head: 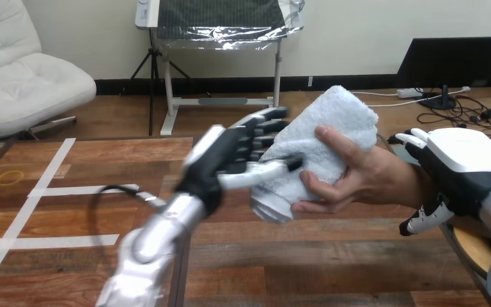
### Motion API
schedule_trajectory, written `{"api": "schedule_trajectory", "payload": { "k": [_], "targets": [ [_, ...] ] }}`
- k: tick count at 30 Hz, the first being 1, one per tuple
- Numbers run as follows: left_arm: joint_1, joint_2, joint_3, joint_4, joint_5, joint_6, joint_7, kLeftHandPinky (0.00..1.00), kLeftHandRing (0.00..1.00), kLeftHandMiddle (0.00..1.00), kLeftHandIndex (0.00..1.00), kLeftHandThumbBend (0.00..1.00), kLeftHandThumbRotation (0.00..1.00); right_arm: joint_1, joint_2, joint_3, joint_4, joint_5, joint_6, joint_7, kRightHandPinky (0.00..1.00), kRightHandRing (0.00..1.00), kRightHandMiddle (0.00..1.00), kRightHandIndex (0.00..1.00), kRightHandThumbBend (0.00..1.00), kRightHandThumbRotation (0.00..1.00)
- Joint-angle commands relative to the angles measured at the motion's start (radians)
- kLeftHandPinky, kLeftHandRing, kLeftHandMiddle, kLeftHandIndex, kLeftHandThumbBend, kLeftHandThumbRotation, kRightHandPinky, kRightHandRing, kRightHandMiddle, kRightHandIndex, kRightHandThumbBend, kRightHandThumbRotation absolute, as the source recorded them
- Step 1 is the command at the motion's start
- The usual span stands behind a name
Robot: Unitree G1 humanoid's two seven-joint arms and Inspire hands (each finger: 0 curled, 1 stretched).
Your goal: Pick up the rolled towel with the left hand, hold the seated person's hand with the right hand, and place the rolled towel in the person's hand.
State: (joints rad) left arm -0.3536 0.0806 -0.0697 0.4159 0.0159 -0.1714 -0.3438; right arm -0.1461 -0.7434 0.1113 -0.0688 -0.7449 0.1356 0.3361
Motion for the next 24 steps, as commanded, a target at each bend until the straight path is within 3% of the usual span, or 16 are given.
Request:
{"api": "schedule_trajectory", "payload": {
  "k": [1,10,19,24],
  "targets": [
    [0.030,0.079,0.061,-0.070,-0.037,0.011,-0.017,0.76,0.83,0.86,0.85,0.70,0.30,-0.014,-0.022,-0.061,-0.051,0.019,0.007,-0.008,0.90,0.98,0.98,0.93,0.86,0.02],
    [0.078,0.140,0.125,-0.097,-0.122,0.014,-0.073,0.75,0.82,0.86,0.85,0.65,0.29,0.016,-0.028,-0.089,-0.081,0.035,0.014,-0.003,0.88,0.98,0.98,0.92,0.86,0.02],
    [0.117,0.221,0.196,-0.052,-0.160,-0.053,-0.109,0.75,0.81,0.85,0.84,0.63,0.28,0.054,-0.028,-0.127,-0.130,0.053,0.029,0.009,0.87,0.98,0.98,0.92,0.86,0.03],
    [0.137,0.255,0.245,-0.014,-0.173,-0.088,-0.099,0.75,0.80,0.84,0.83,0.64,0.26,0.079,-0.025,-0.156,-0.168,0.070,0.048,0.024,0.87,0.99,0.99,0.92,0.86,0.03]
  ]
}}
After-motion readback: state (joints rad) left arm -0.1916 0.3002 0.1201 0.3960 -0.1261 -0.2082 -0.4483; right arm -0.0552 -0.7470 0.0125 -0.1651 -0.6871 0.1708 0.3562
